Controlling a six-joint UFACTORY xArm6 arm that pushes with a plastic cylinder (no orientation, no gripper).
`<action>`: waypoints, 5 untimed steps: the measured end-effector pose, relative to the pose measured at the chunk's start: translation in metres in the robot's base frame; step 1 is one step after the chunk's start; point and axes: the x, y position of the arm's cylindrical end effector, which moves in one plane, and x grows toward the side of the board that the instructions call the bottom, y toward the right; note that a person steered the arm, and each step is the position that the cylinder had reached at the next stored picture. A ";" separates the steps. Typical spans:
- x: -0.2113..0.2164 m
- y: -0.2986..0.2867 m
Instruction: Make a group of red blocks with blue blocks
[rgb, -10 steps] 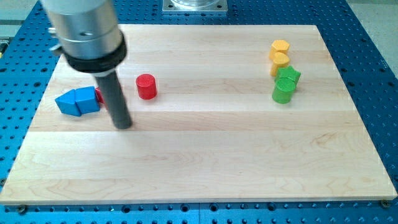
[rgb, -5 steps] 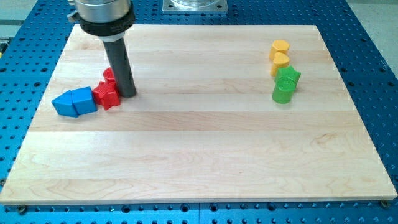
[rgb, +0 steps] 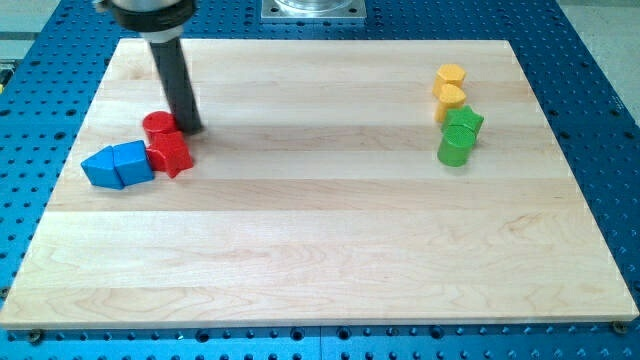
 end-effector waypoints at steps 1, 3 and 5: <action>0.000 -0.009; 0.055 0.055; 0.093 0.013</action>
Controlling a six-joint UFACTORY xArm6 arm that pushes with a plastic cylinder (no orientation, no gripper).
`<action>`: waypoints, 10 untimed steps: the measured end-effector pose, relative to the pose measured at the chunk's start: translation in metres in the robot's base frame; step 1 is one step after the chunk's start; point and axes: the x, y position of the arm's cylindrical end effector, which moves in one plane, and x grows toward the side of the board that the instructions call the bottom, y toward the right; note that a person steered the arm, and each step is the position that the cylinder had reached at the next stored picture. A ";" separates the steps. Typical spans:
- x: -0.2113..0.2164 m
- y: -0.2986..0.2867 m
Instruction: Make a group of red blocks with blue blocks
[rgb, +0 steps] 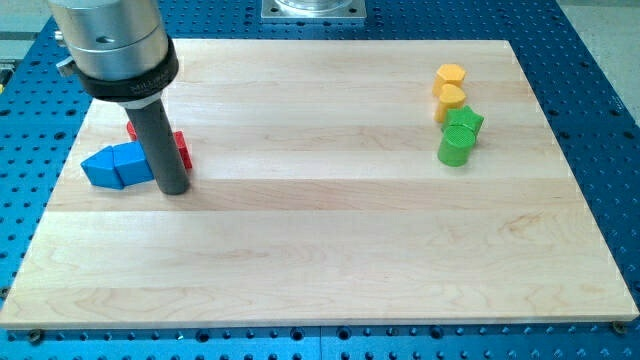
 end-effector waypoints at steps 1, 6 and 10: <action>-0.028 0.000; 0.026 -0.078; 0.027 -0.075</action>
